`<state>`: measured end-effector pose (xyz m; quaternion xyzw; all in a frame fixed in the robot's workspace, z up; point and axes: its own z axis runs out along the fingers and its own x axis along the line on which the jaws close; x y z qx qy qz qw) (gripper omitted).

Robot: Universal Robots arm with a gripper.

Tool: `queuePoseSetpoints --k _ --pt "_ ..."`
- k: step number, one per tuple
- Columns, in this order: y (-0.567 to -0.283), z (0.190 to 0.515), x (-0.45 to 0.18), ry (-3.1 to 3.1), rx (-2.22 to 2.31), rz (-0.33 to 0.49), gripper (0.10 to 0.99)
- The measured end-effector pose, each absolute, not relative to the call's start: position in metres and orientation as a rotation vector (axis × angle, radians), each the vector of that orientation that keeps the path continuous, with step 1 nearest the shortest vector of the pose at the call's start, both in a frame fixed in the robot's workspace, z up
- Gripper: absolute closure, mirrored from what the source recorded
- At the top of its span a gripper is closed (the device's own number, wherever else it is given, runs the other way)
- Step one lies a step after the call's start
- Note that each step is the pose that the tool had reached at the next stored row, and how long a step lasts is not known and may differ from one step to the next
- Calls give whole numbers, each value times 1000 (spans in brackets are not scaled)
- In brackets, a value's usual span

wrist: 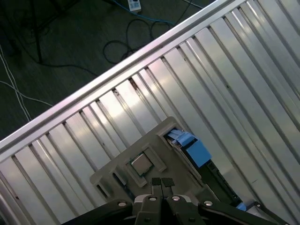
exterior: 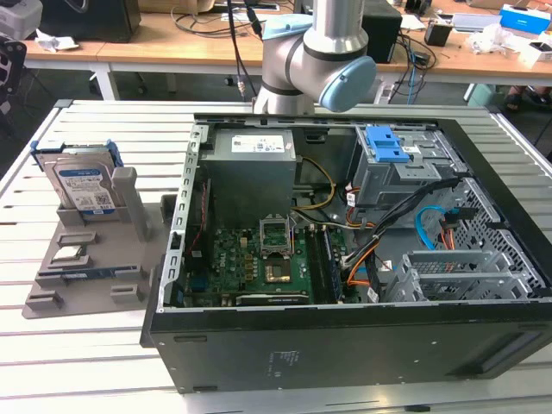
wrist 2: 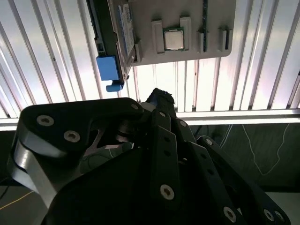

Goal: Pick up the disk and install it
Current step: 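Pick up the disk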

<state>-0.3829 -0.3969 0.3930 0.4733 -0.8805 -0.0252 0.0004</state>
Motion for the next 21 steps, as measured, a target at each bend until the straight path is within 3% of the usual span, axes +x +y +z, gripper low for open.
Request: queuePoseSetpoints --k 21 --pt "-397 393 -383 -2596 1757 -79 980"
